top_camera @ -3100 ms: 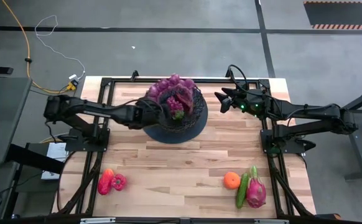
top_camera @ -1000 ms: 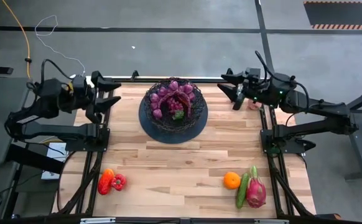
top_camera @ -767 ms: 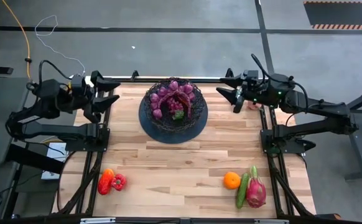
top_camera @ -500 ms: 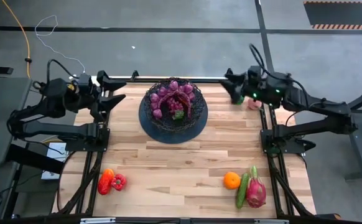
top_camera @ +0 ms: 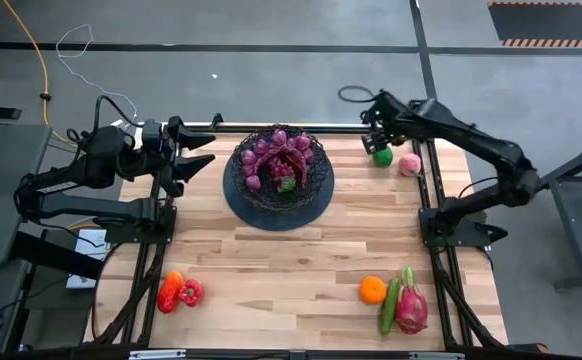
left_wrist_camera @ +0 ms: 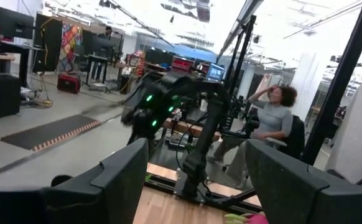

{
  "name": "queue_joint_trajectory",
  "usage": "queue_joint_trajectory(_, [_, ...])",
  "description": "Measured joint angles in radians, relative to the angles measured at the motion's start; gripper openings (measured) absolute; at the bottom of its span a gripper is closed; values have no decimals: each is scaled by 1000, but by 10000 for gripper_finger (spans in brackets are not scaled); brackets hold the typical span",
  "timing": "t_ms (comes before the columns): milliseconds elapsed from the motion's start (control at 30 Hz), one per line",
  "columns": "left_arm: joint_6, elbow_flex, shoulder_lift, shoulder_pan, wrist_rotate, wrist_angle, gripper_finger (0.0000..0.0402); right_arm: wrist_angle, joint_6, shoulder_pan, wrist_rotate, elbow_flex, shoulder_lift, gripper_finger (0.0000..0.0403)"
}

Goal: Build produce basket
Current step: Put the lime into the wire basket

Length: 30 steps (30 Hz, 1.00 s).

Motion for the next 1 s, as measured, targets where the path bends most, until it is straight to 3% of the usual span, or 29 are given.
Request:
queue_joint_trajectory(233, [0, 0, 0, 0, 0, 0, 256, 100, -81, -69, -28, -130, 49, 260])
queue_joint_trajectory(367, [0, 0, 0, 0, 0, 1, 256, 161, -47, -114, -11, -178, 71, 279])
queue_joint_trajectory(533, [-16, 0, 0, 0, -9, 3, 256, 227, -20, -161, -65, -227, 112, 287])
queue_joint_trajectory(767, [-27, 0, 0, 1, -13, 3, 256, 299, -71, -207, -114, -267, 185, 287])
queue_joint_trajectory(1000, [-27, 0, 0, 2, -27, 3, 256, 369, -100, -244, -68, -267, 288, 287])
